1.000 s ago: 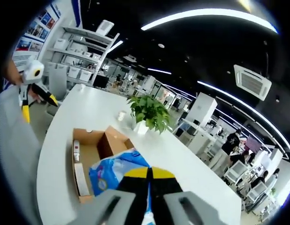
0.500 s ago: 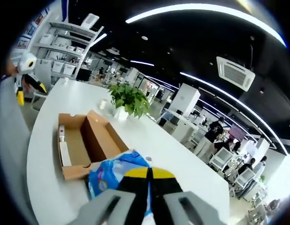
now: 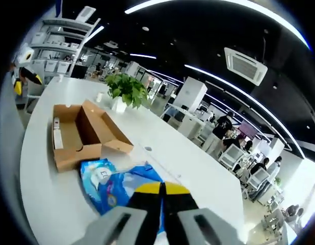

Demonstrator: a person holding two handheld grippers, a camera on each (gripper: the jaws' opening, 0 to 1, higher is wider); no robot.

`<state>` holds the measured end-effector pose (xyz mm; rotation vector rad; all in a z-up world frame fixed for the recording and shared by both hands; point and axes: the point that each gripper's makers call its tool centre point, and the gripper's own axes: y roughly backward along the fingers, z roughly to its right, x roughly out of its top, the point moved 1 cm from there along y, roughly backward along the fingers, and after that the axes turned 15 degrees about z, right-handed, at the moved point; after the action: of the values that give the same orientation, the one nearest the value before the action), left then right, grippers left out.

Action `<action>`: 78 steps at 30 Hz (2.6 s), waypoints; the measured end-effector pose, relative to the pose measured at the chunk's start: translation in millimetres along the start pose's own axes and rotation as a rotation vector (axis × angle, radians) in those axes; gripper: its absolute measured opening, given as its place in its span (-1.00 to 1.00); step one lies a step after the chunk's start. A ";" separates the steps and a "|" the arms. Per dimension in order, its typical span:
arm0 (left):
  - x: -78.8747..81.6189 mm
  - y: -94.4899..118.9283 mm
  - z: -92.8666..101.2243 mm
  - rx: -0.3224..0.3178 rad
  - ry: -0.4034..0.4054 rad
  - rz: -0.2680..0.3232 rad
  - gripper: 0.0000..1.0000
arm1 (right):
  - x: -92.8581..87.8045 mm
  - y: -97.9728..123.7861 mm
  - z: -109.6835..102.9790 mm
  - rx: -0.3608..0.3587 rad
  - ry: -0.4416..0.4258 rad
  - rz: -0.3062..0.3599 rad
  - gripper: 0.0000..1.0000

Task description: Operate the shoe box by opening the lid, removing the specified soft item, and placing it in the target area until the item is outside and the box remains undamaged.

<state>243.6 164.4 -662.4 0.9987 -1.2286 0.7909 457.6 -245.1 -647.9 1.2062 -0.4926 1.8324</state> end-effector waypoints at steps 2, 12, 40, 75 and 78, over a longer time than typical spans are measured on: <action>-0.1 0.1 -0.4 0.002 -0.002 -0.001 0.86 | -7.8 2.9 2.5 -0.004 -0.002 -0.012 -1.00; -0.9 0.5 -1.6 0.011 -0.008 -0.009 0.86 | -48.8 20.6 11.2 -0.020 -0.036 -0.081 -1.00; -1.8 0.9 -2.7 0.014 -0.020 -0.017 0.86 | -146.7 40.3 3.9 -0.113 -0.220 -0.293 -1.00; -1.2 1.1 -3.7 0.013 -0.006 -0.005 0.85 | -175.0 88.3 -46.0 -0.195 -0.463 -0.470 0.17; -0.9 1.4 -4.5 0.021 -0.005 -0.005 0.85 | -183.3 90.4 -50.1 -0.188 -0.490 -0.496 0.15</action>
<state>243.8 169.1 -663.3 1.0206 -1.2237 0.7997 385.0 -340.5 -820.8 1.4894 -0.5574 1.0487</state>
